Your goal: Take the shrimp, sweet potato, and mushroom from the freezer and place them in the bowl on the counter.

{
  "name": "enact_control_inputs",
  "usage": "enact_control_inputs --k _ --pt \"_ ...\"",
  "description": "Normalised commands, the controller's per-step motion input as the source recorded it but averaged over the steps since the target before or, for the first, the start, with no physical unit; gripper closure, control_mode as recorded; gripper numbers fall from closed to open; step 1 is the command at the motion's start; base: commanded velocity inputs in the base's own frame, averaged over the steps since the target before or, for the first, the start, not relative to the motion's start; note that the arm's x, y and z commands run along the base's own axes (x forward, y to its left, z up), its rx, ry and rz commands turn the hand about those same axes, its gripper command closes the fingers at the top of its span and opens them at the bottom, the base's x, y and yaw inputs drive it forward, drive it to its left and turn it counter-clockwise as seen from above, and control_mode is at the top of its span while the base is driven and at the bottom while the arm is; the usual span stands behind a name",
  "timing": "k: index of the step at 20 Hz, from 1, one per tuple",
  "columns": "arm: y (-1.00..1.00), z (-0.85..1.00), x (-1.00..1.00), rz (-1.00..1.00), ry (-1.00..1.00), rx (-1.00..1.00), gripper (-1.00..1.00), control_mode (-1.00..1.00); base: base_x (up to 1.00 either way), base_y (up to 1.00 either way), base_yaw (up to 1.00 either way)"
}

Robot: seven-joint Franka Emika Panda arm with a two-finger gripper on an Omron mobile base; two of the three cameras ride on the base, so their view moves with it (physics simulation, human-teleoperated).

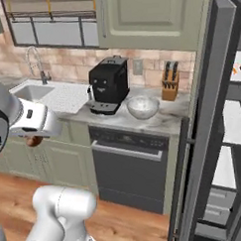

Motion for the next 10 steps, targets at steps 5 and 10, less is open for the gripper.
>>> enact_control_inputs --k 5,10 --pt "0.0 0.0 0.0 0.0 0.0 0.0 1.0 1.0 0.99 0.08 -0.42" --pt "0.0 0.0 0.0 0.0 0.0 0.0 1.0 1.0 0.97 -0.01 -0.11"
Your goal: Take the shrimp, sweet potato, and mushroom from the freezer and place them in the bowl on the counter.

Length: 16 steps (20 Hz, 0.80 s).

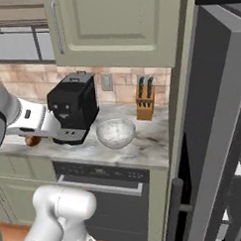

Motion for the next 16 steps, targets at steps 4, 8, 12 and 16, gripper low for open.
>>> enact_control_inputs --k 4,8,12,16 --pt "0.0 0.0 0.0 0.0 0.0 0.0 1.0 1.0 0.75 -0.03 -0.01" --pt "0.0 0.0 0.0 0.0 0.0 0.0 1.0 1.0 0.63 -0.1 -0.02" --pt "0.0 0.0 0.0 0.0 0.0 0.0 1.0 1.0 0.17 -0.19 -0.15" --pt "-0.16 -0.04 0.06 -0.19 0.0 0.0 1.0 -1.0 0.02 -0.06 -0.07"
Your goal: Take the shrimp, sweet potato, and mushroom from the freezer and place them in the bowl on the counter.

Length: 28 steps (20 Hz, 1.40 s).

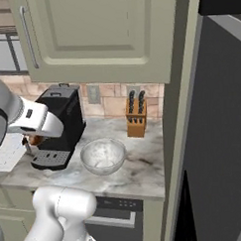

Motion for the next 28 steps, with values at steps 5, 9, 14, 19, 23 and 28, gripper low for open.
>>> enact_control_inputs --k 5,9,14,19,23,28 --pt "-0.26 -0.19 0.53 -0.08 0.02 0.0 1.0 -1.0 0.0 0.0 0.0" --pt "-0.52 -0.81 0.78 0.0 0.08 0.08 1.0 -1.0 0.0 0.0 0.0" --pt "-0.26 -1.0 0.74 0.0 0.17 0.03 1.0 -1.0 0.0 0.0 0.0" --pt "0.0 -0.88 0.92 0.0 0.16 0.0 1.0 -1.0 0.0 0.0 0.0" --pt "-0.03 -0.69 0.78 0.0 0.11 0.0 1.0 -1.0 0.0 0.0 0.0" --pt "-0.02 -0.57 0.49 0.0 0.08 0.0 1.0 -1.0 0.0 0.0 0.0"
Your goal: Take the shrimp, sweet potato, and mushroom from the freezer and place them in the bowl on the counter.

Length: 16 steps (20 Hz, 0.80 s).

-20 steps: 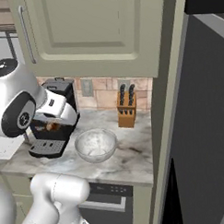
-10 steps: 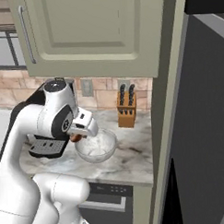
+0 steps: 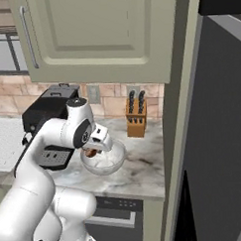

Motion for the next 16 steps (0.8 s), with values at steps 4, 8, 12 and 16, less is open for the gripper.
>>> enact_control_inputs --k 4,8,12,16 --pt "-0.02 -0.45 0.4 0.0 0.06 0.0 1.0 -1.0 0.0 0.0 0.0" --pt "-0.05 -0.3 0.26 0.0 0.01 0.0 1.0 -1.0 0.0 0.0 0.0" --pt "-0.07 -0.42 0.16 0.0 0.01 0.0 1.0 -1.0 0.0 0.0 0.0" --pt "-0.09 -0.42 0.08 0.0 0.02 0.0 1.0 -1.0 0.0 0.0 0.0"
